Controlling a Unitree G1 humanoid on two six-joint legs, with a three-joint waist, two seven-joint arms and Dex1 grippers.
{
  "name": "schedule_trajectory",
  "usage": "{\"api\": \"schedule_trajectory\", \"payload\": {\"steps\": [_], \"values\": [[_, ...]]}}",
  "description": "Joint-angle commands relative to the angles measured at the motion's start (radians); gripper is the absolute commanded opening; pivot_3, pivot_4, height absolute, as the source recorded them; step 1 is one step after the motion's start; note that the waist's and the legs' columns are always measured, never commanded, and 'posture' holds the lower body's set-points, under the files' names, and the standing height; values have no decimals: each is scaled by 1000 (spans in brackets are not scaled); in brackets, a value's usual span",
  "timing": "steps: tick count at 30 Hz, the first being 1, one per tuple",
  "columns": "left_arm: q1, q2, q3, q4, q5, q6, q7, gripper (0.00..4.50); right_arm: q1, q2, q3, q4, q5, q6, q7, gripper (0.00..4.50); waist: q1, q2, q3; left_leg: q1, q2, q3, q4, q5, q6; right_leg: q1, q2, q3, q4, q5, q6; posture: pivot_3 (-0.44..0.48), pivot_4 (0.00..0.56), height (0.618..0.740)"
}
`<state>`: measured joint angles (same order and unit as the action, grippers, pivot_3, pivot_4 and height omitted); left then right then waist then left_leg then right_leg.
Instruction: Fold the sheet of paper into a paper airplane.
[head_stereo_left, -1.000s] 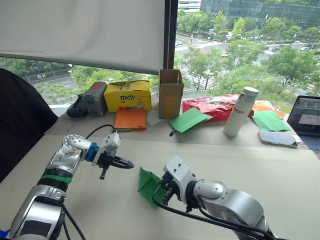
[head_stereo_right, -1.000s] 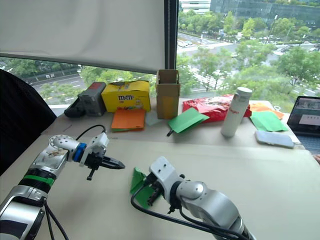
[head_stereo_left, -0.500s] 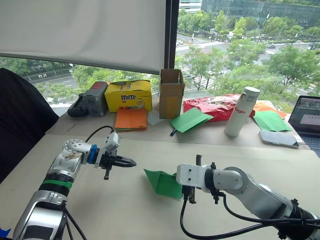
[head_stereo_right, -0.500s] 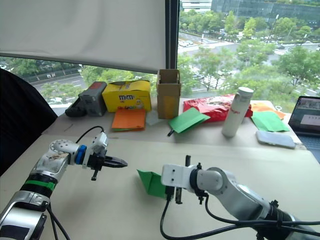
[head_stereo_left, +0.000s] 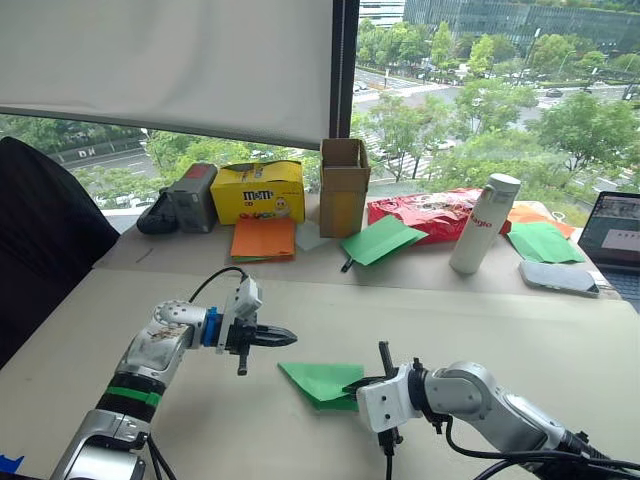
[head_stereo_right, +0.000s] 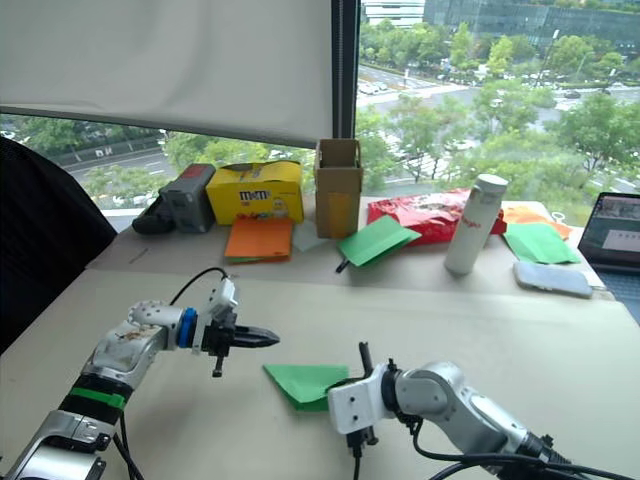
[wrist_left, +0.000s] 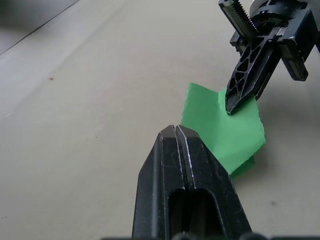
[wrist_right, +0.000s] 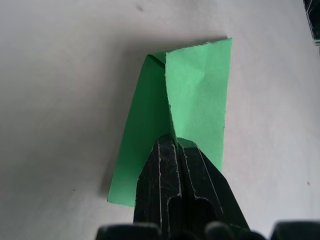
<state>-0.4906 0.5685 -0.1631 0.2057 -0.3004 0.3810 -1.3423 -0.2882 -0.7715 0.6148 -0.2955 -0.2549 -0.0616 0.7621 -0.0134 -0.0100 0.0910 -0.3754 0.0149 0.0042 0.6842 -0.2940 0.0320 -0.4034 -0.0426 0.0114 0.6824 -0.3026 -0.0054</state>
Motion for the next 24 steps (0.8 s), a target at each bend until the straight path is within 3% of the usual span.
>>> {"api": "schedule_trajectory", "payload": {"steps": [1,9,24], "values": [[-3,-15,9,-55,-16,27,41,0,2,26,-29,-16,-11,-19,25,14,1,0,0,0,0,0,0,0,0,0,0,0,0,0,0,0,150,656],[69,14,-53,-129,4,25,26,0,19,56,-62,-17,-20,10,65,14,1,0,0,1,0,0,1,0,0,1,0,0,1,0,0,0,150,656],[138,-17,-129,-72,87,-80,75,0,58,68,-110,-103,25,149,187,14,3,1,0,2,0,0,1,0,0,2,0,0,1,0,0,0,150,656]]}}
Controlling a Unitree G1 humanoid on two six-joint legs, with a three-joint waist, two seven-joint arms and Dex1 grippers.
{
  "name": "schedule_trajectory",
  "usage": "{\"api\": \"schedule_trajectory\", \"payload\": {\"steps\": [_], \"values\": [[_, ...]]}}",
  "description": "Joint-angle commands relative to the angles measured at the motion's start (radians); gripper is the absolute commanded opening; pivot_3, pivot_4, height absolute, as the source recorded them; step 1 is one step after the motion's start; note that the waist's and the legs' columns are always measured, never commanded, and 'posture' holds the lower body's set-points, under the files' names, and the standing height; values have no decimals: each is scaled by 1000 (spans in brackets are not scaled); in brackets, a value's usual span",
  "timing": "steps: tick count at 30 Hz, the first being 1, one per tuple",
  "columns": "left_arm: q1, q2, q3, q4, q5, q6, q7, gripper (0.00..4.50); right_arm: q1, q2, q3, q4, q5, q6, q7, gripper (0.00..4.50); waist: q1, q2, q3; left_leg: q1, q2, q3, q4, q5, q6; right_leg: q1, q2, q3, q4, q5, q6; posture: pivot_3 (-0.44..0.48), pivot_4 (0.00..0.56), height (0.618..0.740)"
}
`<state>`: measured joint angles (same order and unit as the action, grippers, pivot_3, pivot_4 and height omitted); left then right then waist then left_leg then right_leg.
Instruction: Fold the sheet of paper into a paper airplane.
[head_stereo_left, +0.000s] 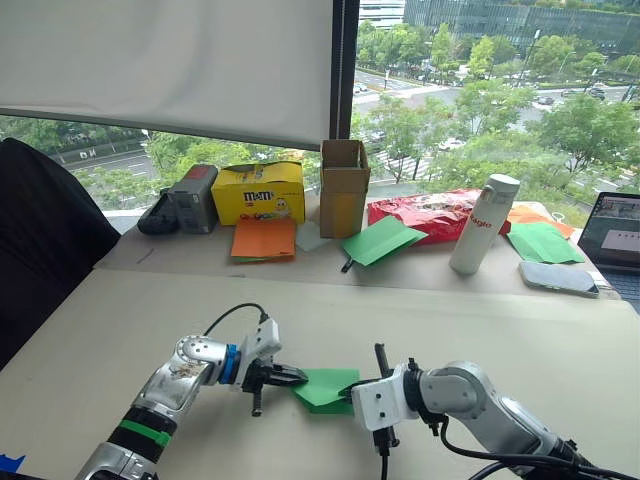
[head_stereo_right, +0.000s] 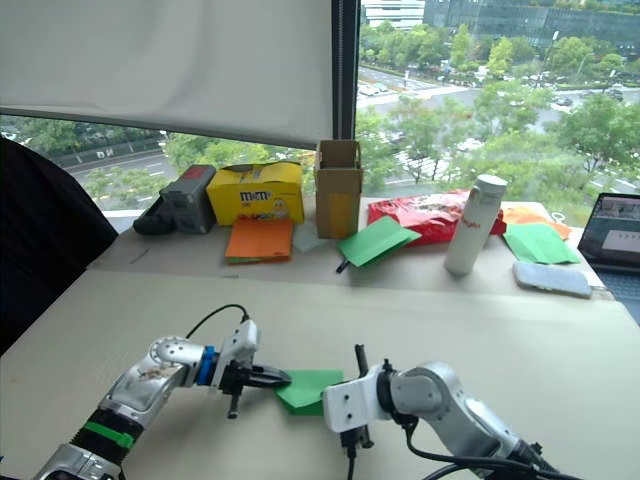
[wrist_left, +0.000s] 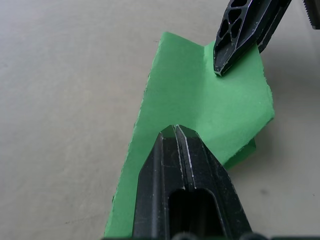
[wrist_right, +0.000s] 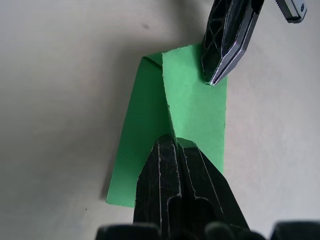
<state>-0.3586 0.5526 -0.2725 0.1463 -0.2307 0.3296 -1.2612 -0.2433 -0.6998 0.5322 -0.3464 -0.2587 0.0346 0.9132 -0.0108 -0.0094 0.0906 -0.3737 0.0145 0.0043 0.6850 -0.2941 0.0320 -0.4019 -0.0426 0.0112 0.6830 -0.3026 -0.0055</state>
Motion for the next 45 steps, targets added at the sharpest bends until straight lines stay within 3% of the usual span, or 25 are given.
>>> {"api": "schedule_trajectory", "payload": {"steps": [1,10,21,28,29,33,39,45], "values": [[15,-1,-27,-13,22,-37,-6,0,16,-3,-30,-61,35,71,45,14,1,0,0,0,0,0,0,0,0,0,0,0,0,0,0,0,150,656],[67,-4,-57,8,50,-91,7,0,21,19,-69,-104,236,297,175,14,3,2,-1,6,0,0,0,-2,3,11,0,-1,-3,0,0,0,150,656],[27,-6,-82,95,58,-156,-59,0,45,137,-187,-23,483,573,141,14,-2,3,-2,6,0,-1,0,-2,3,12,0,-1,-3,0,0,0,150,656],[-36,-26,-95,185,69,-196,-95,0,110,157,-311,-69,583,627,68,14,1,3,-2,5,0,-1,0,-2,3,12,0,-1,-3,0,0,0,150,656],[-45,-30,-96,198,71,-202,-99,0,120,155,-322,-80,590,627,58,623,2,3,-2,5,0,0,0,-2,3,12,-1,-1,-3,0,0,0,150,656],[-68,-44,-99,232,77,-221,-115,0,170,120,-318,-124,559,570,36,1890,6,3,-2,5,-1,0,0,-2,3,13,-1,-1,-4,-1,0,0,150,656],[-86,-53,-102,262,82,-241,-128,0,286,102,-327,-172,536,411,12,1890,11,1,-1,5,-1,0,0,-2,3,13,-1,-1,-5,-1,2,0,150,656],[-90,-55,-101,271,85,-251,-134,0,345,132,-340,-143,573,377,-7,1890,9,1,-1,5,-1,0,0,-2,3,13,-1,0,-5,-2,3,0,150,656]]}}
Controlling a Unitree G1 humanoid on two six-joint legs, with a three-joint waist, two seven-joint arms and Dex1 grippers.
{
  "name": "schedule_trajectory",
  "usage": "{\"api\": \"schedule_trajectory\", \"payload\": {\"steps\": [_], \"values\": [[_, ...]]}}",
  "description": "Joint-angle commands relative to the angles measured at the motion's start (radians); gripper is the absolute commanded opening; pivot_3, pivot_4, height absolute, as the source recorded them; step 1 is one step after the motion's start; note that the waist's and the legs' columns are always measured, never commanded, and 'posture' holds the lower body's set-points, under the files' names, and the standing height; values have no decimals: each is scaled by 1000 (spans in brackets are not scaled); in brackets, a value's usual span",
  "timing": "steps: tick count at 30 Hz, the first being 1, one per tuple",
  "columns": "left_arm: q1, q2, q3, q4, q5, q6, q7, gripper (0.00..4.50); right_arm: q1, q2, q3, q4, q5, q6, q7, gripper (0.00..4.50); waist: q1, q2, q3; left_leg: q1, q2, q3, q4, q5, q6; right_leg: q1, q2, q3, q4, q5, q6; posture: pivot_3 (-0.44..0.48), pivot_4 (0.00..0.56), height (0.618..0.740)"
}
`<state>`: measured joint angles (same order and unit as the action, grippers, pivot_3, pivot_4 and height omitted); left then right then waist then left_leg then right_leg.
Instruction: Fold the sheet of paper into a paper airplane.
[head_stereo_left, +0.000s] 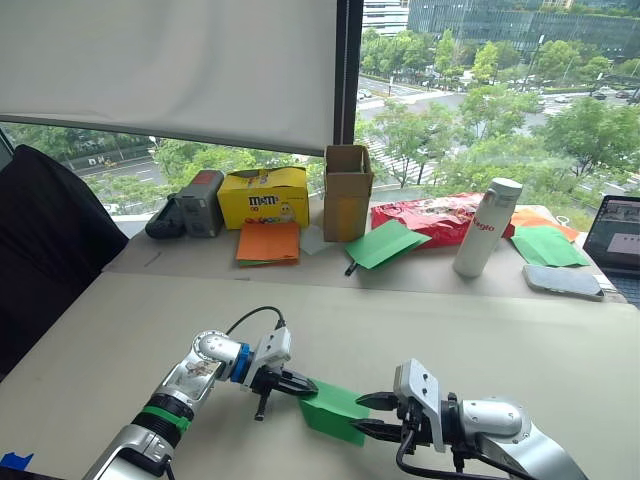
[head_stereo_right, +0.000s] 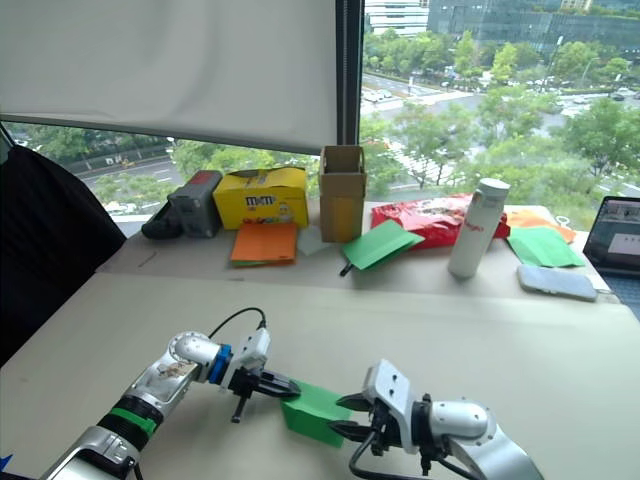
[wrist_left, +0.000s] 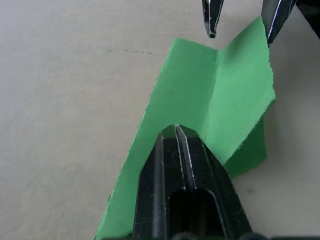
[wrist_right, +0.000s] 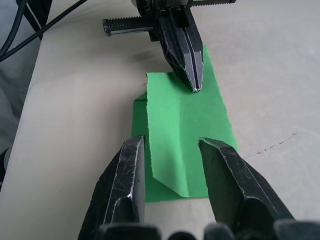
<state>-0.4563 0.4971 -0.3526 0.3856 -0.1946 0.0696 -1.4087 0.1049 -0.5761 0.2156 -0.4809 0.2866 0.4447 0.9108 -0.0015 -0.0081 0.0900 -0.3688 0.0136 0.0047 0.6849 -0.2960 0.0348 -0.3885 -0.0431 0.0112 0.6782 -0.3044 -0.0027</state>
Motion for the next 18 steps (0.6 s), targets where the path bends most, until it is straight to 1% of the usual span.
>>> {"api": "schedule_trajectory", "payload": {"steps": [1,3,6,9,13,15,18], "values": [[7,1,-21,31,49,8,12,0,-3,13,-24,0,34,-31,-6,1890,0,0,0,0,0,0,0,0,0,0,0,0,0,0,0,0,150,656],[6,2,-20,30,49,9,12,0,-6,14,-18,20,31,-38,-6,1890,1,0,0,0,0,0,0,0,0,0,0,0,0,0,0,0,150,656],[3,8,-17,33,50,8,10,0,-11,11,-7,46,19,-56,0,1135,1,0,0,0,0,0,0,0,0,0,0,0,0,0,0,0,150,656],[1,11,-14,38,51,6,10,0,-19,16,-10,72,26,-65,3,83,1,0,0,0,0,0,0,0,0,0,0,0,0,0,0,0,150,656],[-19,30,-31,70,105,-70,20,0,-36,34,-13,121,47,-76,17,29,1,-1,0,0,0,0,0,0,0,0,0,0,0,0,0,0,150,656],[-33,23,-22,83,100,-78,22,0,-49,49,-20,135,77,-48,22,29,0,-1,0,0,0,0,0,0,0,0,1,0,0,0,0,0,150,656],[-49,12,-12,76,90,-98,17,0,-73,46,-15,142,140,58,44,29,-11,-1,1,0,1,0,0,0,0,0,1,0,1,0,0,0,150,656]]}}
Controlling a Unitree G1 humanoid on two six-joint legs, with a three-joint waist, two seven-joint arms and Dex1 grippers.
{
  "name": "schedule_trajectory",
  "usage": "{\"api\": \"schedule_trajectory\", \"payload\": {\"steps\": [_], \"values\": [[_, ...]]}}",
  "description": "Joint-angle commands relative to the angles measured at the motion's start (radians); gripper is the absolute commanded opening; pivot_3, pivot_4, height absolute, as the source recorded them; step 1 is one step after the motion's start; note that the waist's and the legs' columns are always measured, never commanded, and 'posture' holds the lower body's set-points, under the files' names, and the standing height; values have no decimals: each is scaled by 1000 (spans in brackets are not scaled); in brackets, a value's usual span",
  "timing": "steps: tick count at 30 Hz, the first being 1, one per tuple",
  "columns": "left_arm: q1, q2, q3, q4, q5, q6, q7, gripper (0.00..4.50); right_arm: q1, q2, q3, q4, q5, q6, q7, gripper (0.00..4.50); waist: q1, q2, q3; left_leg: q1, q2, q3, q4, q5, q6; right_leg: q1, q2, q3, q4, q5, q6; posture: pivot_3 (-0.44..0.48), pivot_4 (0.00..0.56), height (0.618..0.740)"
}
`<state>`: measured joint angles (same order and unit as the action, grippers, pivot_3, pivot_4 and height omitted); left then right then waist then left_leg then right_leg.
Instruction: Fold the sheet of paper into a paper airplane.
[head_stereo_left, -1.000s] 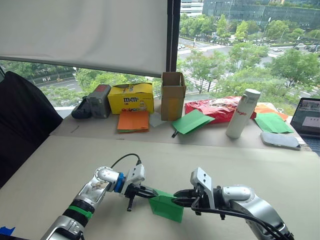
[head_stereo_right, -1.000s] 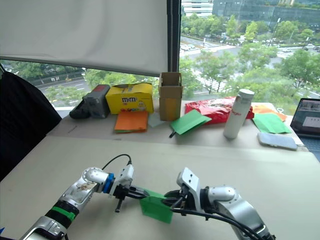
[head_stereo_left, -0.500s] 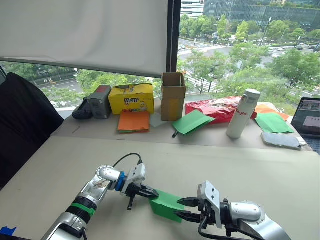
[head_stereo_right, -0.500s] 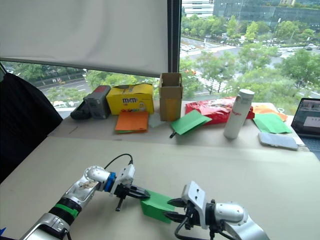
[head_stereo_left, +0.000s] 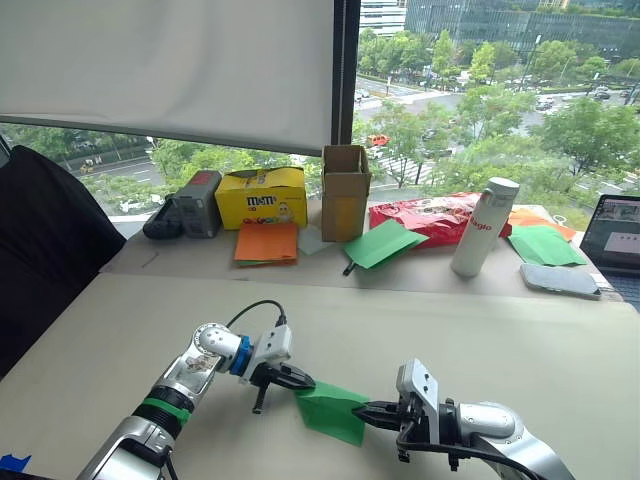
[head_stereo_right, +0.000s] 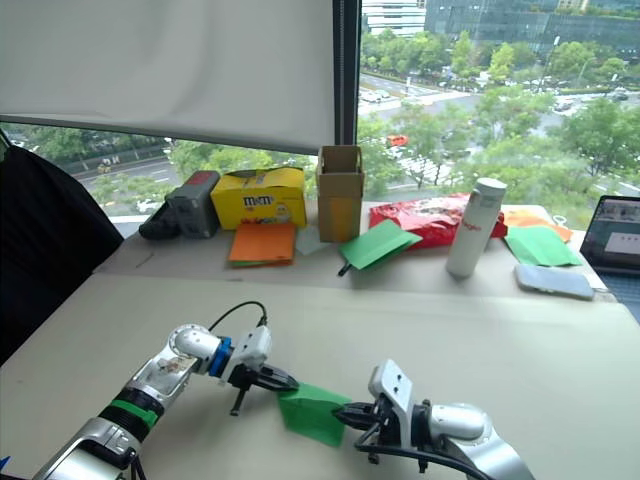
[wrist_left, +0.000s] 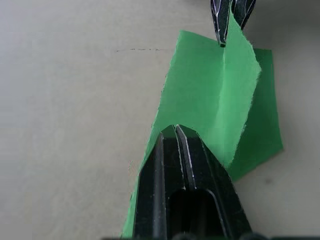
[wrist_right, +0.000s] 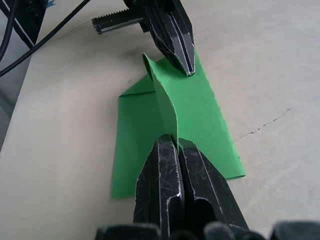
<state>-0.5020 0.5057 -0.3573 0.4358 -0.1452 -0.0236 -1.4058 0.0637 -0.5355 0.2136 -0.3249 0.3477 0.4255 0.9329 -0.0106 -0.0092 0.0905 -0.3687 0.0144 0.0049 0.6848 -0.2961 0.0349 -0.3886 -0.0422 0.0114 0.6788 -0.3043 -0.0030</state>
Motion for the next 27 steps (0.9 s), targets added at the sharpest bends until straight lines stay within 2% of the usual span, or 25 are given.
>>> {"api": "schedule_trajectory", "payload": {"steps": [1,8,21,27], "values": [[-8,-1,9,-7,11,31,11,0,-46,12,-17,-8,101,128,9,29,-2,0,0,0,0,0,0,0,0,0,0,0,0,0,0,0,150,656],[-6,15,47,-102,-30,128,14,0,-95,43,-52,16,198,314,-51,29,-3,-2,2,0,1,-1,0,0,0,-1,0,0,1,0,-1,0,150,656],[44,26,79,-164,-36,158,48,0,-168,48,-5,129,191,445,-85,29,-9,-3,0,1,2,-1,0,0,0,0,-1,0,1,0,-1,0,150,656],[40,16,143,-180,-93,208,71,0,-199,37,23,172,174,479,-90,29,-12,-5,-1,2,3,-1,0,0,0,0,-1,0,1,0,0,0,150,656]]}}
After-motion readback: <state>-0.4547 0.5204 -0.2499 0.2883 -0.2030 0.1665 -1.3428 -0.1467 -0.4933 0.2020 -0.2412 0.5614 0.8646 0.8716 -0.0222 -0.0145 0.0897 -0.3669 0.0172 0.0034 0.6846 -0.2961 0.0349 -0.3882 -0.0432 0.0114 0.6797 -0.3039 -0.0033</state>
